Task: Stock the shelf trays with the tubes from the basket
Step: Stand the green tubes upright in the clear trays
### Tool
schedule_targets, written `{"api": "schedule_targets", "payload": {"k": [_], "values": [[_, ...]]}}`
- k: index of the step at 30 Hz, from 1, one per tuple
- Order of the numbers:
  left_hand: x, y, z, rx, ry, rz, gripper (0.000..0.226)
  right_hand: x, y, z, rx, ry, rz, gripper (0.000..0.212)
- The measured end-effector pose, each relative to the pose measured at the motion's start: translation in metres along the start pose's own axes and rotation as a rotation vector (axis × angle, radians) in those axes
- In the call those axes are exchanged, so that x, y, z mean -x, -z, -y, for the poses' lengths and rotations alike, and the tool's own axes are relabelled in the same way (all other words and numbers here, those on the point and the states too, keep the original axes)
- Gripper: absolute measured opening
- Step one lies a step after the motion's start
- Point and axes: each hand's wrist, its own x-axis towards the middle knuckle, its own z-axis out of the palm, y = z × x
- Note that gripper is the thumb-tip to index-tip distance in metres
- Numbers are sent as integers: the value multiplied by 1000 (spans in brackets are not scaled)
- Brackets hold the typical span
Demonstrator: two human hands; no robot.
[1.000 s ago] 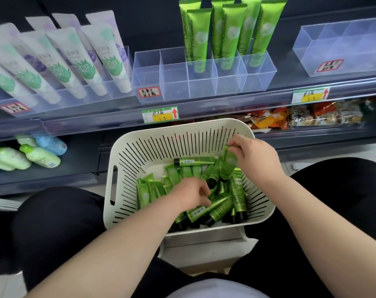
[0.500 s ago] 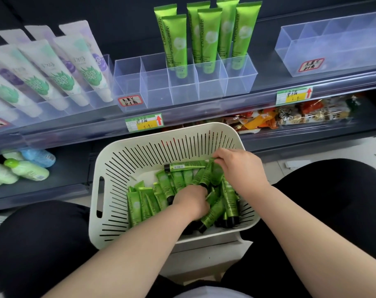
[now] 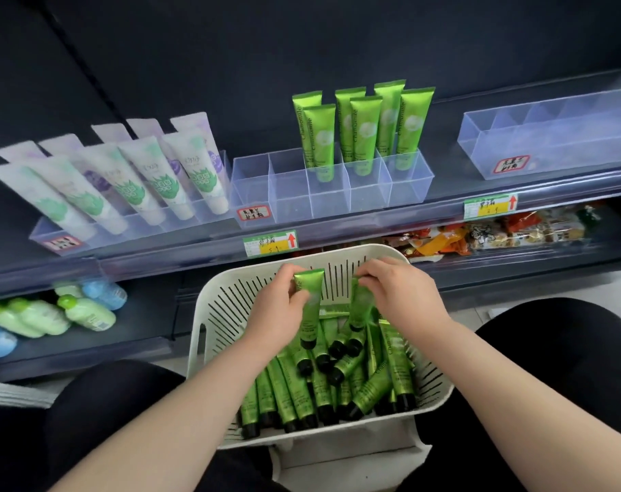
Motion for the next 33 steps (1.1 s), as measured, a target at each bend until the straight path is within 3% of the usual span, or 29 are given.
{"api": "schedule_targets", "payload": {"k": [9, 15, 23, 28, 33], "values": [[-54, 88, -79, 182, -254, -357, 51, -79, 87, 51, -20, 82, -276, 18], [-92, 125, -118, 141, -316, -520, 31, -122, 121, 77, 9, 99, -349, 20], [-144, 131, -128, 14, -238, -600, 20, -150, 118, 68, 55, 129, -342, 19], [-177, 120, -122, -80, -111, -538, 19, -162, 111, 58, 53, 118, -320, 20], [-196, 113, -112, -154, -91, -460, 17, -169, 100, 51, 47, 125, -290, 20]]}}
